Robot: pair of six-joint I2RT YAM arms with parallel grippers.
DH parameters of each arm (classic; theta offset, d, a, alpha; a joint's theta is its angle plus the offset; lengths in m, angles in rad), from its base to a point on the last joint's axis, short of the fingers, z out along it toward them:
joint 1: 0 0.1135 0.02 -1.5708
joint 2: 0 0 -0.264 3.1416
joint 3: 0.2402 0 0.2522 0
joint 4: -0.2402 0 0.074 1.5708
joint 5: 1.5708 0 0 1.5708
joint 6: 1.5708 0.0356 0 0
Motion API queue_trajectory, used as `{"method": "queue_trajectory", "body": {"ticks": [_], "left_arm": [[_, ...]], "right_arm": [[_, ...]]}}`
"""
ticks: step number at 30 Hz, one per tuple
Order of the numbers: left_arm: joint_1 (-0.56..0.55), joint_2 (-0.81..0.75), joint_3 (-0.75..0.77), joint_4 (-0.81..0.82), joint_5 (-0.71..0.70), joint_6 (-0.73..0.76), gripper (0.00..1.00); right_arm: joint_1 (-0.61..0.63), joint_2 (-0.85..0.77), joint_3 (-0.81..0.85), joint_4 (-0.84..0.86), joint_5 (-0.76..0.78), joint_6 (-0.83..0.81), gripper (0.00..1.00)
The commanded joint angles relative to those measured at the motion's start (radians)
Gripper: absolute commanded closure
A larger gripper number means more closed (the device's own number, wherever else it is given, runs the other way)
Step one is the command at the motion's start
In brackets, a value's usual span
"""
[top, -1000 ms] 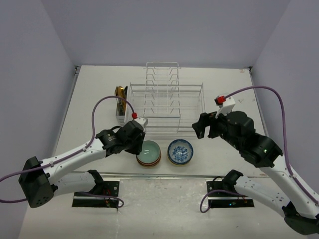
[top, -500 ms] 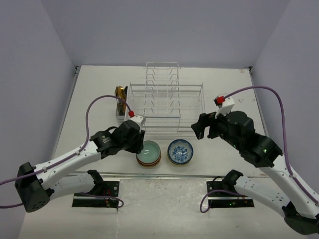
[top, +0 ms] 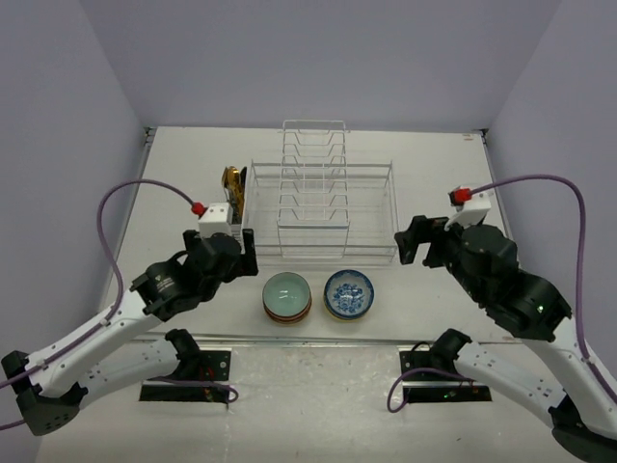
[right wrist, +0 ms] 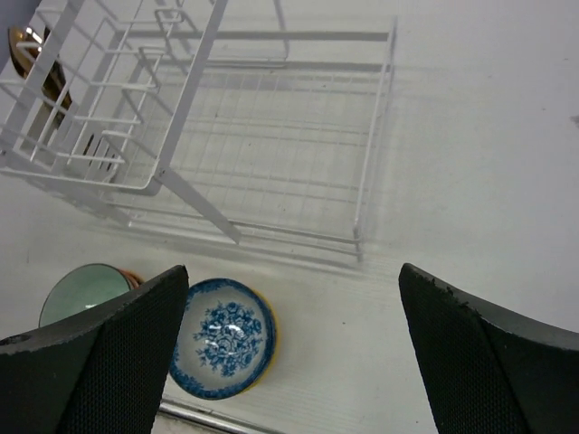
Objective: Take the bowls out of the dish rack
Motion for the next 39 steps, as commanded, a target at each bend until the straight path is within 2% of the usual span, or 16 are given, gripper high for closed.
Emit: {"method": "queue_trajectory", "body": {"ticks": [1,4,8,16,21,25,30,33,34,37,39], "left_arm": [[0.007,-0.066,0.019,-0.036,-0.275,-0.110,0.00],[0.007,-0.138,-0.010,-0.056,-0.373,-0.147,0.00],[0.007,-0.229,-0.047,-0.021,-0.444,-0.082,0.00],[0.007,-0.303,-0.086,0.031,-0.421,0.006,0.00],[0.007,-0.278,-0.091,0.085,-0.282,0.180,0.00],[0.007,-0.266,-0.125,0.109,-0.387,0.117,0.00],[0.016,-0.266,-0.131,0.094,-0.450,0.079,0.00],[0.070,-0.281,-0.139,0.114,-0.443,0.089,0.00],[0.122,-0.289,-0.143,0.129,-0.421,0.108,0.00],[0.217,-0.336,-0.175,0.217,-0.326,0.167,0.00],[0.240,-0.375,-0.207,0.287,-0.254,0.236,0.00]], "right_arm": [[0.001,-0.065,0.085,-0.090,0.188,0.053,0.01],[-0.001,-0.101,0.117,-0.185,0.231,0.075,0.01],[0.001,-0.128,0.104,-0.237,0.291,0.078,0.01],[-0.001,-0.152,-0.076,-0.135,0.305,0.090,0.01],[0.001,-0.145,-0.110,-0.131,0.389,0.128,0.01],[0.001,-0.151,-0.140,-0.095,0.408,0.133,0.01],[0.001,-0.160,-0.171,-0.069,0.419,0.139,0.01],[0.001,-0.165,-0.194,-0.042,0.445,0.136,0.01],[-0.001,-0.166,-0.197,-0.039,0.452,0.145,0.01],[0.001,-0.163,-0.200,-0.035,0.465,0.150,0.01],[0.001,-0.163,-0.202,-0.035,0.472,0.148,0.01]]}}
